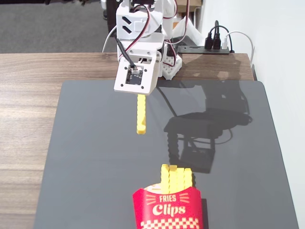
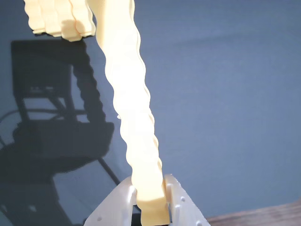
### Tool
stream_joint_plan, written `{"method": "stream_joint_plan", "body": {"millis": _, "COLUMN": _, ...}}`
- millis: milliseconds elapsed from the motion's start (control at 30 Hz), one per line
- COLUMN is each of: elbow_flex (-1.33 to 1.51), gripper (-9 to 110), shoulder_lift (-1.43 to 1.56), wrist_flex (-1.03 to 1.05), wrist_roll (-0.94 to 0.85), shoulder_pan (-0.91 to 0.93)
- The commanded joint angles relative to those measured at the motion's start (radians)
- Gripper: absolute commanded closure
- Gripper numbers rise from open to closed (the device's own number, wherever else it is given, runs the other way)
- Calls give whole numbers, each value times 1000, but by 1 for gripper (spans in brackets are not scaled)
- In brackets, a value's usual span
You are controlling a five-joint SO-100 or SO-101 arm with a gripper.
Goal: Grab a fry
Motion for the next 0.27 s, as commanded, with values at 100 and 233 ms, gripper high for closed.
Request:
{"method": "stream_joint_plan", "body": {"millis": 100, "elbow_flex": -38, "gripper": 101, "shoulder_lift": 0, "wrist_flex": -5, "wrist_roll": -28, "shoulder_pan": 29}}
{"method": "stream_joint_plan", "body": {"millis": 233, "elbow_flex": -38, "gripper": 101, "shoulder_lift": -12, "wrist_flex": -17, "wrist_roll": -41, "shoulder_pan": 49}}
